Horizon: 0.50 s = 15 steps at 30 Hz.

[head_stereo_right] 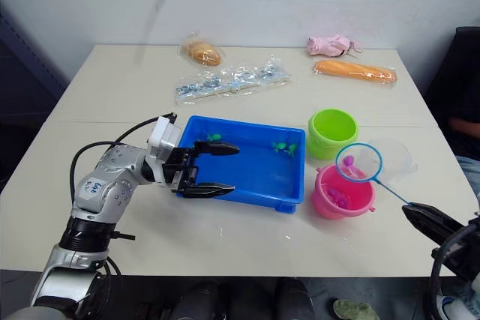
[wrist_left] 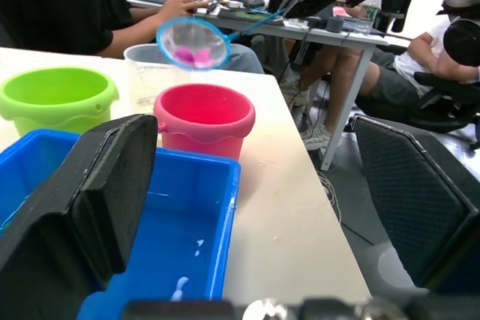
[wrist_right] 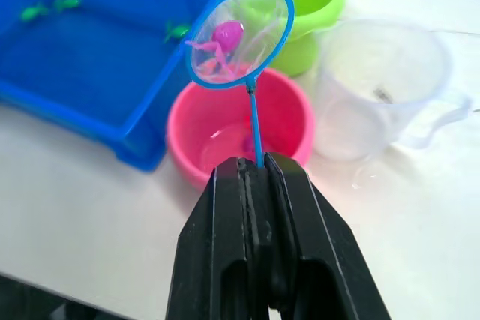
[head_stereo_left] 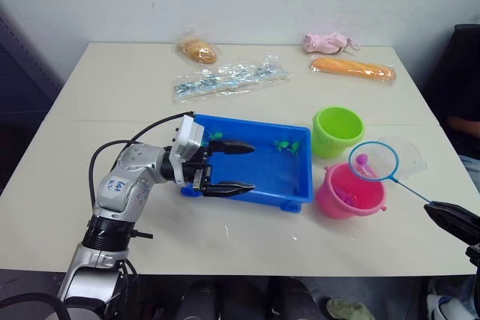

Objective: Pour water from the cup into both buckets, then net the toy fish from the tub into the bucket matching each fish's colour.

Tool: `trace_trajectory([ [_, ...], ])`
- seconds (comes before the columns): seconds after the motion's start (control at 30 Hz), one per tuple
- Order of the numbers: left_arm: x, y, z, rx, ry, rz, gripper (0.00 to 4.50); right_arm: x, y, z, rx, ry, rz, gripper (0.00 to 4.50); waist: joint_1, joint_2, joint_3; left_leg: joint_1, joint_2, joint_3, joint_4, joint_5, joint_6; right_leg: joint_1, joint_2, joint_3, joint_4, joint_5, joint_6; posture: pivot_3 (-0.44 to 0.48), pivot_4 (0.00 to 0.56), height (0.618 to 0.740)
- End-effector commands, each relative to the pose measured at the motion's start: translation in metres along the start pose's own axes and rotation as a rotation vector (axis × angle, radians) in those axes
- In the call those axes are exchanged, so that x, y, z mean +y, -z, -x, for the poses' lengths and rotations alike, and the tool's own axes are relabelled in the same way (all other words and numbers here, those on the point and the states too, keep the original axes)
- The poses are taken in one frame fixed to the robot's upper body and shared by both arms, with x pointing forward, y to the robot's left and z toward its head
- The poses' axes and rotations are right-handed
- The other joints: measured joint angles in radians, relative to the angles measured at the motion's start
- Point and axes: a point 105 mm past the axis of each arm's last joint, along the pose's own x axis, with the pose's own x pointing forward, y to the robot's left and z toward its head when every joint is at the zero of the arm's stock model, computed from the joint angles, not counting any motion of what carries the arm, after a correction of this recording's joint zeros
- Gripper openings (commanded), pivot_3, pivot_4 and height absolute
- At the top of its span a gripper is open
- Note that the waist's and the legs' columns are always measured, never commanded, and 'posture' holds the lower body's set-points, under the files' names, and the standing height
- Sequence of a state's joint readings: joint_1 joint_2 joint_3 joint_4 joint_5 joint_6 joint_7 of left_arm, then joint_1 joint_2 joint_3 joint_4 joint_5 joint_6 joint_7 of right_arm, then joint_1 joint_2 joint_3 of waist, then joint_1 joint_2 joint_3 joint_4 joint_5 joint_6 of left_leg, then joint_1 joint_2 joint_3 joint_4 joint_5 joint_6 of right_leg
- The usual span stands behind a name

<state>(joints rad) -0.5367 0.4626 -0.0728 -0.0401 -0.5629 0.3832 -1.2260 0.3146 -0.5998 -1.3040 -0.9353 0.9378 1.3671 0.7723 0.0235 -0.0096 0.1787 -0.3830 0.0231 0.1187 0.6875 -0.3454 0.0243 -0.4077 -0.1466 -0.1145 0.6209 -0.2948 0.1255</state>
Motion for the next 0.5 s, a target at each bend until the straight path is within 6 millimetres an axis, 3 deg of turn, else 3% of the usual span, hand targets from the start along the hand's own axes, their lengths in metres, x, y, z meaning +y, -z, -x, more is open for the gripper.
trace_trajectory([
  [0.03,-0.002,-0.002,-0.002,-0.001,0.017,-0.03,4.47,0.0,0.003,0.005,-0.028,0.048,0.09,0.0,0.001,0.0,0.0,0.0,0.0,0.0,0.0,0.0,0.0,0.0,0.0,0.0,0.0,0.0,0.0,0.0,0.15,0.74],
  [0.23,-0.003,0.002,-0.002,0.016,0.012,-0.031,4.47,-0.004,0.029,0.001,0.05,0.095,0.246,0.0,0.0,0.0,0.0,0.0,-0.001,0.0,0.0,0.0,0.0,0.0,0.0,0.001,0.0,0.0,0.0,0.0,0.15,0.74],
  [0.37,-0.002,0.002,-0.002,0.016,-0.001,-0.04,4.47,-0.016,0.038,0.003,0.007,0.164,0.315,0.0,0.0,0.0,0.0,0.001,-0.001,0.0,0.0,0.0,0.0,0.0,0.0,0.001,0.0,0.0,0.0,0.0,0.15,0.74],
  [0.5,-0.001,0.002,-0.002,0.018,-0.002,-0.043,4.47,-0.016,0.051,0.004,0.005,0.141,0.473,0.0,0.001,0.001,0.0,0.001,-0.001,0.0,0.0,0.001,0.0,0.0,0.0,0.001,0.0,0.0,0.0,0.0,0.15,0.74],
])
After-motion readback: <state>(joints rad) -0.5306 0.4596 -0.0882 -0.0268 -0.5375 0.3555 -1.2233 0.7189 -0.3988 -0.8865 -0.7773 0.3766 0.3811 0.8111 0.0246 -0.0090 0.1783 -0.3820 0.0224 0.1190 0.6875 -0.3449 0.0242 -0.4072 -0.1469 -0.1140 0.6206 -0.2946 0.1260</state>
